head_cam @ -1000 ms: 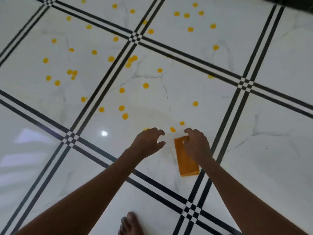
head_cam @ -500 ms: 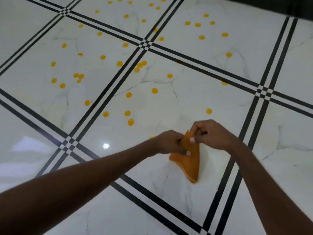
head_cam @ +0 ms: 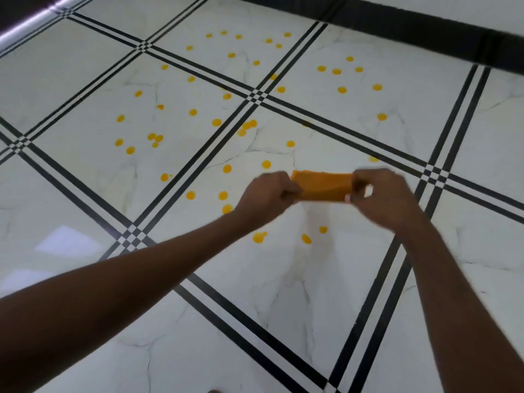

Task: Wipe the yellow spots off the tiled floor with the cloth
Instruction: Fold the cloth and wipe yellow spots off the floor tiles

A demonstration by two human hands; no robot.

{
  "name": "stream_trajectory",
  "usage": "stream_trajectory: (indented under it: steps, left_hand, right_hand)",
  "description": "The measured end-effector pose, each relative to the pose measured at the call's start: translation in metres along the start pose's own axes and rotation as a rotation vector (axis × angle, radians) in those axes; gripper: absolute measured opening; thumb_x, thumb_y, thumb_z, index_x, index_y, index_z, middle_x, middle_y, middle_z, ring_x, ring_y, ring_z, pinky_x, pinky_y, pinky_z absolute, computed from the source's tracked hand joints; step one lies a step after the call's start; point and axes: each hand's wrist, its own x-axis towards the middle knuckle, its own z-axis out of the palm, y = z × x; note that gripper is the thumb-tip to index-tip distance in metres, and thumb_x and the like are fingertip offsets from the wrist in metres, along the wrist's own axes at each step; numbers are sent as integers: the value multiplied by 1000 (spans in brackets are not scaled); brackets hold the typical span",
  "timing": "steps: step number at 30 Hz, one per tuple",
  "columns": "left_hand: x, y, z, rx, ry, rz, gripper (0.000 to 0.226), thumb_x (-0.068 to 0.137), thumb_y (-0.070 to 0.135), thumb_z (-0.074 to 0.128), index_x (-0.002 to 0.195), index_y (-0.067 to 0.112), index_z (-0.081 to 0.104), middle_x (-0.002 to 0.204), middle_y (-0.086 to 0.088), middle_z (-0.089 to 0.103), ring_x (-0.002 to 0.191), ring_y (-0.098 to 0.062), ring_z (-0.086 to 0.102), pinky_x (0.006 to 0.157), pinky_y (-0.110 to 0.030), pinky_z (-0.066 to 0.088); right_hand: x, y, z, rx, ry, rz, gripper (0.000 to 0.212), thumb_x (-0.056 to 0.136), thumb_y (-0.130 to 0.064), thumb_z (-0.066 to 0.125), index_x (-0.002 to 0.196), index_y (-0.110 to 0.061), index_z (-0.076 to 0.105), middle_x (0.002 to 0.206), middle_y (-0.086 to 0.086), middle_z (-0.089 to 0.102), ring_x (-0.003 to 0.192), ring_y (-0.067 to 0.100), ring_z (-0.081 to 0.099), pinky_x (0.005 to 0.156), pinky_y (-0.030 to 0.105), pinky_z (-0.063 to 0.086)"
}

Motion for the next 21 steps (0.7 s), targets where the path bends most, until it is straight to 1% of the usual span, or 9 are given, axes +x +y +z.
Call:
stream_trajectory:
  steps: [3, 5, 7, 9, 11, 14, 16, 19, 21]
  left_hand:
    - [-27, -16, 34, 182, -378, 50, 29, 90, 18, 63, 117, 17, 75, 108, -12, 69, 102, -34, 65, 90, -42, 52]
    - [-37, -24, 38, 249, -582, -23, 33, 93, 18, 62, 126, 17, 69, 122, -8, 66, 117, -27, 58, 102, -37, 44]
    - [-30, -36, 33, 275, -554, -76, 34, 95, 23, 61, 129, 19, 65, 128, -5, 64, 124, -23, 54, 106, -34, 41]
    - [-15, -48, 25, 306, -487, -104, 37, 96, 26, 60, 132, 20, 61, 130, -6, 62, 126, -24, 53, 107, -37, 41]
    - [0, -55, 21, 368, -463, -95, 43, 96, 28, 58, 139, 19, 54, 135, -7, 58, 129, -26, 50, 106, -40, 43]
    - [12, -63, 27, 461, -503, -68, 54, 100, 27, 53, 151, 18, 40, 148, -11, 46, 134, -29, 45, 107, -43, 44]
    - [16, -68, 34, 517, -493, -36, 56, 101, 28, 50, 154, 16, 34, 150, -13, 41, 133, -31, 43, 107, -45, 43]
    - [18, -71, 45, 574, -476, 8, 56, 102, 31, 47, 152, 12, 33, 150, -16, 39, 130, -33, 44, 103, -46, 44]
    - [18, -72, 49, 608, -477, 38, 58, 102, 29, 46, 154, 11, 29, 155, -18, 33, 134, -35, 41, 103, -47, 44]
  right_hand:
    - [1, 88, 92, -232, -286, 222, 18, 83, -30, 76, 99, -31, 67, 101, 13, 70, 85, 35, 59, 87, 46, 54]
    - [-17, 106, 135, -283, -276, 230, 10, 87, -36, 71, 89, -30, 63, 92, 9, 70, 73, 26, 56, 76, 39, 54]
    - [-42, 68, 132, -208, -45, 139, 13, 92, -16, 56, 79, -16, 60, 82, 9, 67, 73, 27, 62, 69, 34, 52]
    - [-62, 39, 129, -268, 200, -50, 20, 91, -20, 51, 99, -9, 66, 105, 18, 70, 101, 40, 66, 89, 47, 55]
    - [-50, 54, 165, -454, 0, -210, 60, 98, -43, 42, 146, -6, 49, 151, 23, 49, 142, 45, 44, 114, 59, 39]
    - [-27, 93, 183, -543, -133, -326, 78, 101, -63, 26, 164, -20, 11, 172, 9, 9, 159, 33, 6, 124, 61, 15]
    - [-31, 112, 178, -527, -2, -248, 74, 102, -62, 24, 164, -24, 7, 173, 6, 4, 159, 31, 1, 125, 61, 8]
    - [-61, 95, 188, -380, 189, 152, 67, 105, -51, 20, 164, -21, 8, 172, 11, 5, 158, 36, 5, 125, 63, 8]
    - [-97, 70, 214, -369, 221, 175, 68, 105, -48, 24, 164, -20, 7, 172, 14, 4, 158, 39, 3, 124, 65, 7]
